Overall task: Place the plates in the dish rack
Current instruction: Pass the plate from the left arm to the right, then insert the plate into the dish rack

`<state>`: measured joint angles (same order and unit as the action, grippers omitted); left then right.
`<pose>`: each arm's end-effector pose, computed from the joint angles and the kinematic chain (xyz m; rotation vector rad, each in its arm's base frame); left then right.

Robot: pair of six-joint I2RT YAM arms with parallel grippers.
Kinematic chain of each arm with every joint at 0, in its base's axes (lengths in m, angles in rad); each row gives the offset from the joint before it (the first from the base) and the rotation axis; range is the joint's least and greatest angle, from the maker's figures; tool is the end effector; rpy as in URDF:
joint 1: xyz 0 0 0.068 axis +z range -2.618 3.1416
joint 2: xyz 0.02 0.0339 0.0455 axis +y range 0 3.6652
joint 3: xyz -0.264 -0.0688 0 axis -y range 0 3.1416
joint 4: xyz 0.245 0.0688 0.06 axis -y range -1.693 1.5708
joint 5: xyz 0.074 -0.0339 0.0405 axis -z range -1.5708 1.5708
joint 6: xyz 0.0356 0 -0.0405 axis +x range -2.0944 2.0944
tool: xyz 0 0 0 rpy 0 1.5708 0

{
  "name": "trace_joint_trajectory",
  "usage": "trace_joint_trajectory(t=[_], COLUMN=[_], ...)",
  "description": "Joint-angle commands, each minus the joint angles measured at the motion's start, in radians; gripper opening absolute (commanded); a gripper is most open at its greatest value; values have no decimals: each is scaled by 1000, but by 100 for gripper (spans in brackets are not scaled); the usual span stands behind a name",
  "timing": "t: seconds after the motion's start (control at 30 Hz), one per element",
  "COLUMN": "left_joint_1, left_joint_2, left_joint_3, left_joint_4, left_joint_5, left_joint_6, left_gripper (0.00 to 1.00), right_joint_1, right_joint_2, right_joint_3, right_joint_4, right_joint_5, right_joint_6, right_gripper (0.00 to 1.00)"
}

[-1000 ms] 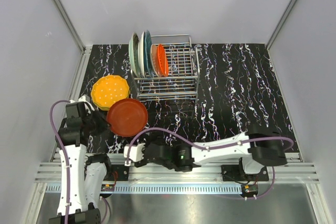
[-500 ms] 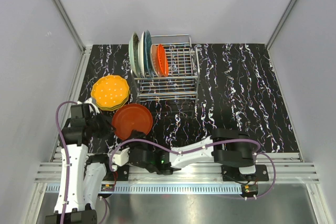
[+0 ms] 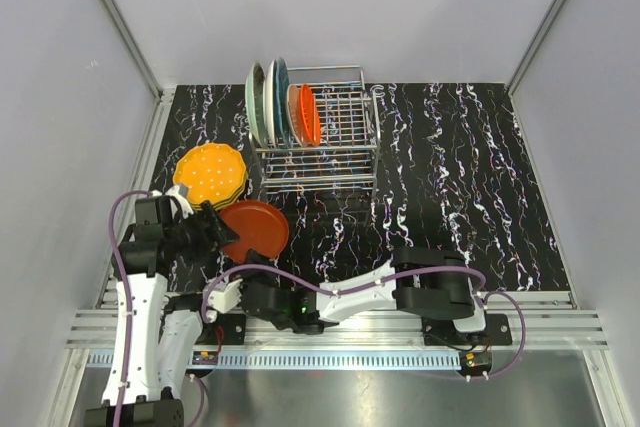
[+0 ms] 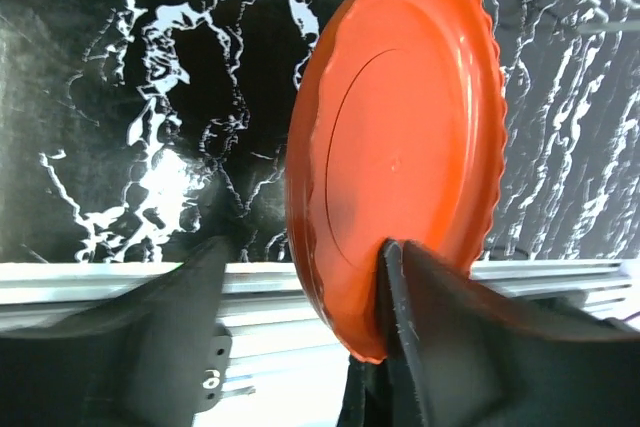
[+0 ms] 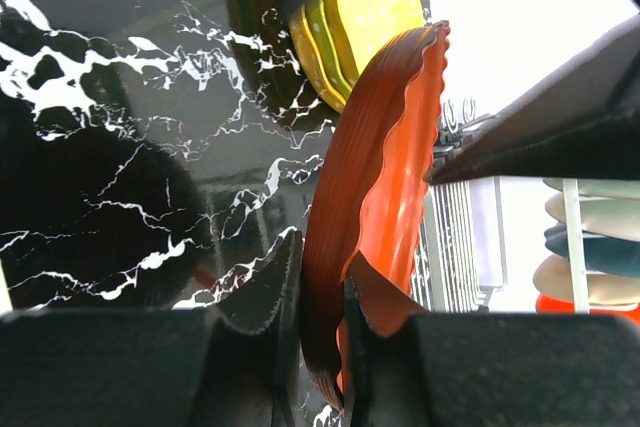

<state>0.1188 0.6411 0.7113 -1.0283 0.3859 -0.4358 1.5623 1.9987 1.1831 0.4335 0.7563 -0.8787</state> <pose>0.1109 -0.0003 0.2609 -0.5423 2.4764 -0.6145 0.0281 0.4336 0.1792 -1.5166 1.0659 -0.2645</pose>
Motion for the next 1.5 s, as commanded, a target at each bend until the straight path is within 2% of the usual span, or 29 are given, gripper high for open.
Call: trace_joint_trajectory(t=[0.0,0.03,0.07,0.13,0.3,0.47,0.73,0.87,1.03,1.2,1.3,1.37,1.47], left_joint_1=[-2,-4,-4,-4,-2,-2,-2,-2,-2,-2,-1,-2,-2], left_joint_2=[23,32,38,64,111,120,259,296,284,313,302,284,267], left_joint_3=[25,36,62,100,284,362,350,308,170,198,188,180,175], left_joint_4=[59,63,66,66,73,181,295,322,419,398,396,401,404], left_joint_5=[56,48,38,-25,-206,-352,-429,-426,-395,-355,-354,-354,-366], left_joint_6=[-9,-11,-9,-9,-12,-15,45,60,69,81,81,85,86], left_gripper=[92,98,99,99,99,99,99,99,99,99,99,99,99], right_joint_1=[7,7,8,10,10,10,1,-21,-79,-154,-295,-419,-514], right_joint_2=[-52,-67,-99,-141,-319,-484,-851,-1079,-1225,-1236,-1197,-1129,-1025], right_joint_3=[0,-10,-26,-46,-138,-218,-355,-396,-389,-344,-297,-228,-116], right_joint_4=[74,64,54,7,-145,-272,-350,-372,-395,-362,-316,-306,-309], right_joint_5=[37,37,32,29,-66,-152,-248,-218,-118,4,-60,-161,-267], right_joint_6=[32,50,91,148,443,671,872,961,982,919,906,917,932], right_gripper=[6,5,4,2,0,0,0,0,0,0,0,0,0])
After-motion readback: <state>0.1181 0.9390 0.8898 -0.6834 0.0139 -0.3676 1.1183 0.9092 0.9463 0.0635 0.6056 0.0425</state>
